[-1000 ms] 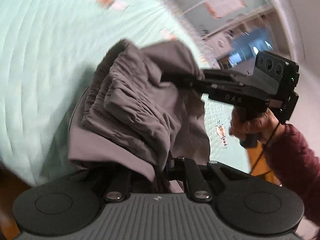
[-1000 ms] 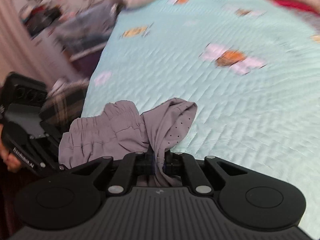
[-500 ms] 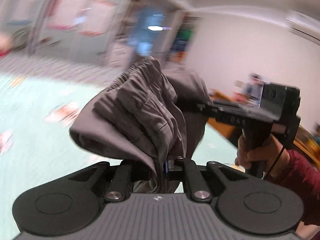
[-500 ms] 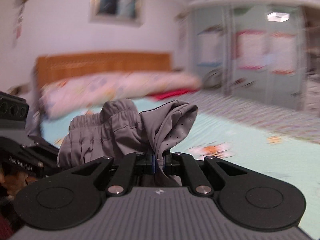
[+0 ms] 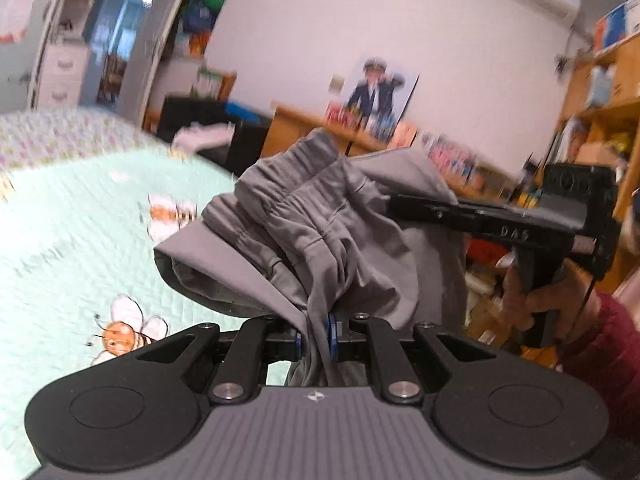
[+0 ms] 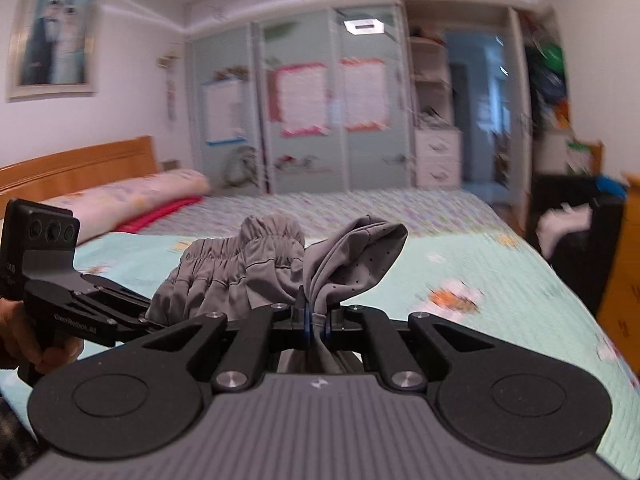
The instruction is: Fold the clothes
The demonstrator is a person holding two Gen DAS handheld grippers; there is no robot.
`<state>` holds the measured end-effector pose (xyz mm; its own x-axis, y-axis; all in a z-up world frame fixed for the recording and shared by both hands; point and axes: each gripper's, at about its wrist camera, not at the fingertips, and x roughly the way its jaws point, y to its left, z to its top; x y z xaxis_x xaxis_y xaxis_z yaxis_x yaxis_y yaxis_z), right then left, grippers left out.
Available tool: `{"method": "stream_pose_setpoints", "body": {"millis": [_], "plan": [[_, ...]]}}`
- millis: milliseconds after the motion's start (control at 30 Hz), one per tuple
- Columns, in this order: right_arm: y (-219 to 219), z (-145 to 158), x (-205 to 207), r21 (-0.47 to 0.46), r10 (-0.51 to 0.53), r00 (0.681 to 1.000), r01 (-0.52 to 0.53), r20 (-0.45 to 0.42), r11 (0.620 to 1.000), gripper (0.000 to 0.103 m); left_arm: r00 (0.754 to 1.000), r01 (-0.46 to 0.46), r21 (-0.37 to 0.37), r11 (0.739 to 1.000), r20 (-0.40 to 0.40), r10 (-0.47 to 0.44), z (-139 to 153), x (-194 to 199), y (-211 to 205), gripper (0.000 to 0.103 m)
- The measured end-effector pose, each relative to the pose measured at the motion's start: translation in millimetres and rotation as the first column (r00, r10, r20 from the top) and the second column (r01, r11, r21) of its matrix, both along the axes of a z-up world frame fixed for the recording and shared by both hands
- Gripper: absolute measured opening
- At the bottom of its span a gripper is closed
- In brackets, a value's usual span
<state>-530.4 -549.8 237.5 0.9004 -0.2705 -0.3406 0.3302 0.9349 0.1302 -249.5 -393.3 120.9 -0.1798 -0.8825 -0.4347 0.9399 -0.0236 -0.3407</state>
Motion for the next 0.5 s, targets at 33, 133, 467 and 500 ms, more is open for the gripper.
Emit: {"method": "stream_pose_setpoints", "body": {"millis": [33, 133, 467, 500], "plan": [[-18, -17, 10, 0.026, -0.013, 1.0, 0.014, -0.025, 1.0, 0.005, 1.0, -0.005, 0.036, 0.999, 0.002, 0.005, -16, 5, -19, 0.011], [-75, -78, 47, 0.099, -0.05, 0.991, 0.062, -0.123, 0.993, 0.005, 1.0, -0.022, 0.149, 0.989, 0.0, 0.023, -59, 29, -75, 0.011], [-158, -180, 118, 0.289, -0.084, 0.963, 0.159, -0.257, 0.944, 0.023, 0.975, -0.063, 0.322, 0.945, -0.181, 0.127, -126, 89, -99, 0.05], [-161, -184, 115, 0.316, -0.098, 0.959, 0.182, -0.266, 0.931, 0.042, 0.966, -0.073, 0.324, 0.943, -0.213, 0.148, -129, 90, -91, 0.05]]}}
